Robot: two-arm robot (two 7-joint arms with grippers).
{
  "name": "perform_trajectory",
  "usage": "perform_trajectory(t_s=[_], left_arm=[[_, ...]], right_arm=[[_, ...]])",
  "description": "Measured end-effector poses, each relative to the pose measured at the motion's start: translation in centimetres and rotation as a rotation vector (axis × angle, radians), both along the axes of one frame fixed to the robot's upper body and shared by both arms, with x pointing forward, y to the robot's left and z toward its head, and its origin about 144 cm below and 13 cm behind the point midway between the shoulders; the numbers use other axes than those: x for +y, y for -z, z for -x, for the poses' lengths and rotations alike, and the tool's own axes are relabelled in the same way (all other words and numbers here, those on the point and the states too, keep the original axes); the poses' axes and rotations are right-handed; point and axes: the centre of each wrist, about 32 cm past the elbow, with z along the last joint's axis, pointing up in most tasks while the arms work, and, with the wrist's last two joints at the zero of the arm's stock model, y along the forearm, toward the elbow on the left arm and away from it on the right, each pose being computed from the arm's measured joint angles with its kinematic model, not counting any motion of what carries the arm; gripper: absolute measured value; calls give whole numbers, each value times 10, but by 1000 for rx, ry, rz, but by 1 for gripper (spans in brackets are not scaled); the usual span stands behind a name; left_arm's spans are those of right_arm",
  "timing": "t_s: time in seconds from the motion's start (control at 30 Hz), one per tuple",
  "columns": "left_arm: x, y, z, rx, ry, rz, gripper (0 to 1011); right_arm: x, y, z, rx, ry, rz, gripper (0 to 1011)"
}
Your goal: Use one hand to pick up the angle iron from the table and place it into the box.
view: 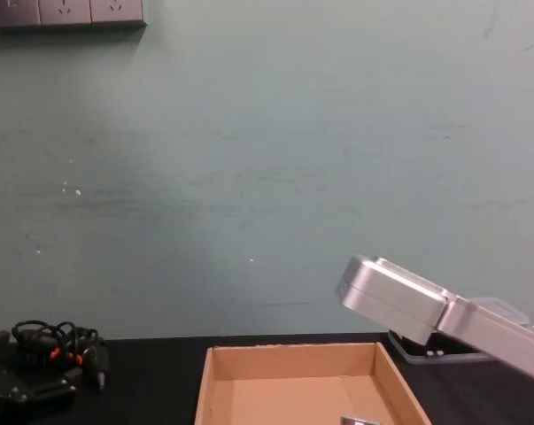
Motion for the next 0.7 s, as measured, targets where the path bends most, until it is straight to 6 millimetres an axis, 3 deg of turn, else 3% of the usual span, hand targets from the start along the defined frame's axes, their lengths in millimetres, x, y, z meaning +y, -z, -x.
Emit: perform_trajectory(t_s=[0.2, 0.37, 0.7], left_arm=[[0, 0, 0, 0, 0, 0, 1011], [0, 0, 0, 0, 0, 0, 1011], [0, 0, 0, 0, 0, 0, 1011]], right_arm=[[1, 1, 0, 2, 1, -1, 1002], [2, 3, 0, 4, 3, -1, 927], [3, 3, 0, 2, 10, 0, 624]])
